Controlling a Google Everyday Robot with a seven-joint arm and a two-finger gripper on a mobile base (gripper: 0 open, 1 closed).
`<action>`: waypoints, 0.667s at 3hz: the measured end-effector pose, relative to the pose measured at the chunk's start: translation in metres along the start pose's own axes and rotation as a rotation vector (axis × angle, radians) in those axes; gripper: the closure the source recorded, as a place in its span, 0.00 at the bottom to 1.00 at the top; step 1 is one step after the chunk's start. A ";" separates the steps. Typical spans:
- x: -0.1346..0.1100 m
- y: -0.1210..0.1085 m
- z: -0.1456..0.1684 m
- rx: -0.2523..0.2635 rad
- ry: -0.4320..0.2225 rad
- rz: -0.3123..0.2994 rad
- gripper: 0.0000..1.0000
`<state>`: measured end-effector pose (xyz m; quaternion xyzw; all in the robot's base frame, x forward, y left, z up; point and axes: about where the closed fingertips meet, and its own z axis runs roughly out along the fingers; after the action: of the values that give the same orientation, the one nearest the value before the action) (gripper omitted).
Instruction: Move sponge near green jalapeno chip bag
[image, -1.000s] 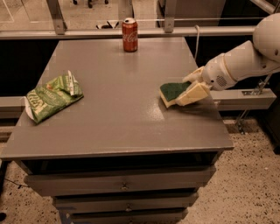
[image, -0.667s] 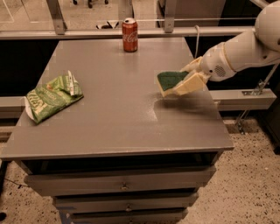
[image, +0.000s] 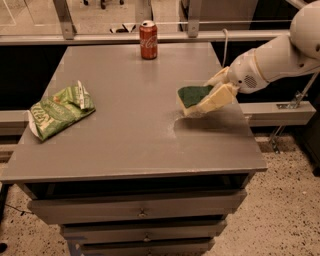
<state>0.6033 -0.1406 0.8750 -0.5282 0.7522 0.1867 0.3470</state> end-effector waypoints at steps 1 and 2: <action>-0.008 0.001 0.002 0.008 -0.013 -0.008 1.00; -0.045 -0.002 0.021 0.018 -0.056 -0.054 1.00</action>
Offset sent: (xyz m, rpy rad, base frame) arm 0.0421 0.0905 0.0412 0.0619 -0.1478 0.0621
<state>0.6211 -0.0979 0.8938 -0.5398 0.7293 0.1851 0.3774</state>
